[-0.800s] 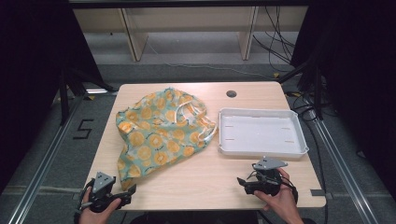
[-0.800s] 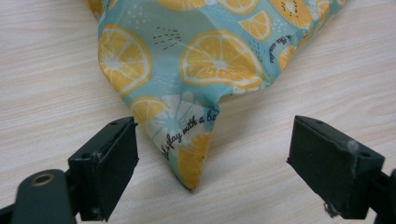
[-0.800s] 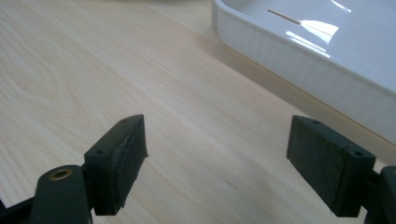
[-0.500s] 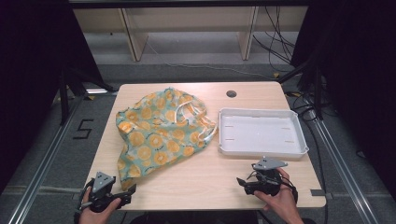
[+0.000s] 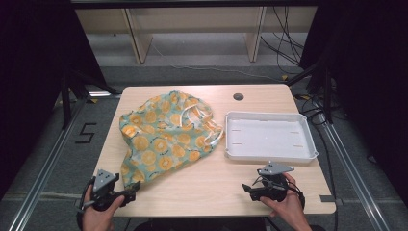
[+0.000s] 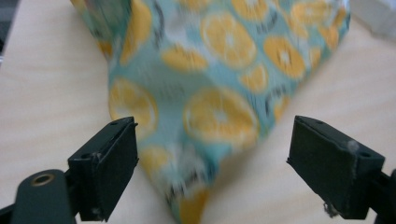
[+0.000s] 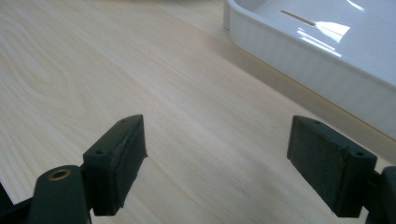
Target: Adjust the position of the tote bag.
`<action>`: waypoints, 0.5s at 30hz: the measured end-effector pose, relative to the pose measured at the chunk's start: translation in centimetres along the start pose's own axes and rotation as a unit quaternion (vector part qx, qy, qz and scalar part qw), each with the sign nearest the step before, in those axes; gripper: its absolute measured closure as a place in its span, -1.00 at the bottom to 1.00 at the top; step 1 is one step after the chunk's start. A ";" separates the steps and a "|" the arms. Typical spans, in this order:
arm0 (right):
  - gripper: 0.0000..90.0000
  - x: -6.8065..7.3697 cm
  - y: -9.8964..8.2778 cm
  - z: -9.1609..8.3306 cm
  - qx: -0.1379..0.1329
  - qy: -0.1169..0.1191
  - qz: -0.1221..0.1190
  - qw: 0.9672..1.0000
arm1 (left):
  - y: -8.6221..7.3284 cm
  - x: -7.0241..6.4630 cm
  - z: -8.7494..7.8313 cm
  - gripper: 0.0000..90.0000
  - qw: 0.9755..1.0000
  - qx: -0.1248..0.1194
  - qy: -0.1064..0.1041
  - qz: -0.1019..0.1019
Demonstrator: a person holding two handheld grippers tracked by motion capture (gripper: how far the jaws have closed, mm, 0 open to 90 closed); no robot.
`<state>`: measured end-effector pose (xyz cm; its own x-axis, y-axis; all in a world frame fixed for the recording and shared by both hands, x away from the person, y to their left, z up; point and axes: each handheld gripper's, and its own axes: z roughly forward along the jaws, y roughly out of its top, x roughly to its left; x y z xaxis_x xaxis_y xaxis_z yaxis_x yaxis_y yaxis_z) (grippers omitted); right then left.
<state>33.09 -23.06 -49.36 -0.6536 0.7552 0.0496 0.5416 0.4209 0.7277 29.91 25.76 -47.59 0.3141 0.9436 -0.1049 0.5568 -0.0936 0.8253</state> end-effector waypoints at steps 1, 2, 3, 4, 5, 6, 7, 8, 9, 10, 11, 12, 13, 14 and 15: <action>-0.54 -0.1 0.0 0.1 -0.008 -0.003 -0.008 1.000 | 0.7 0.1 0.3 -0.67 1.000 -0.002 0.001 -0.003; -0.54 0.0 0.0 0.1 -0.004 0.000 -0.005 1.000 | 0.7 0.1 0.3 -0.67 1.000 -0.002 0.001 -0.003; -0.54 0.1 0.0 0.1 0.001 0.002 -0.002 1.000 | 1.5 0.2 0.7 -0.67 1.000 -0.009 0.002 -0.011; -0.54 0.1 0.0 0.1 0.001 0.002 -0.002 1.000 | 2.5 0.4 1.2 -0.67 1.000 -0.010 0.005 -0.010; -0.53 -0.1 0.0 0.1 -0.006 0.000 -0.012 1.000 | 4.0 0.8 2.0 -0.67 1.000 -0.014 0.023 -0.011; -0.53 -0.1 0.0 0.1 -0.006 0.000 -0.012 1.000 | 4.0 0.8 2.0 -0.67 1.000 -0.014 0.023 -0.011; -0.53 -0.1 0.0 0.1 -0.007 0.002 -0.013 1.000 | 4.7 1.0 2.3 -0.67 0.999 -0.010 0.027 -0.014; -0.53 -0.1 -0.1 0.1 -0.003 0.004 -0.012 1.000 | 5.8 1.4 3.0 -0.67 0.999 -0.002 0.022 -0.025; -0.53 -0.1 -0.1 0.1 -0.003 0.004 -0.012 1.000 | 5.8 1.4 3.0 -0.67 0.999 -0.002 0.022 -0.025; -0.53 0.0 -0.1 0.0 0.000 0.006 -0.007 1.000 | 6.4 1.7 3.4 -0.67 0.999 -0.004 0.022 -0.036; -0.53 0.0 -0.1 0.0 0.000 0.006 -0.007 1.000 | 6.8 1.8 3.7 -0.67 0.999 -0.005 0.024 -0.041; -0.53 0.0 0.0 0.0 0.000 0.006 -0.005 1.000 | 7.3 2.1 4.2 -0.67 0.999 -0.002 0.025 -0.042; -0.53 -0.1 0.0 0.2 -0.004 0.008 -0.022 1.000 | 7.7 2.2 4.5 -0.67 0.999 0.002 0.027 -0.044; -0.53 -0.1 0.0 0.2 -0.004 0.008 -0.022 1.000 | 8.1 2.5 4.9 -0.67 0.998 -0.002 0.029 -0.054; -0.53 -0.1 0.0 0.2 -0.001 0.010 -0.021 1.000 | 8.5 2.6 5.1 -0.67 0.998 -0.003 0.028 -0.061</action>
<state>33.22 -23.02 -49.47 -0.6857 0.7271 0.0332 0.5130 0.4504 0.7308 39.44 25.78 -43.67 0.2009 0.9642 -0.1731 0.5842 0.0239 0.8113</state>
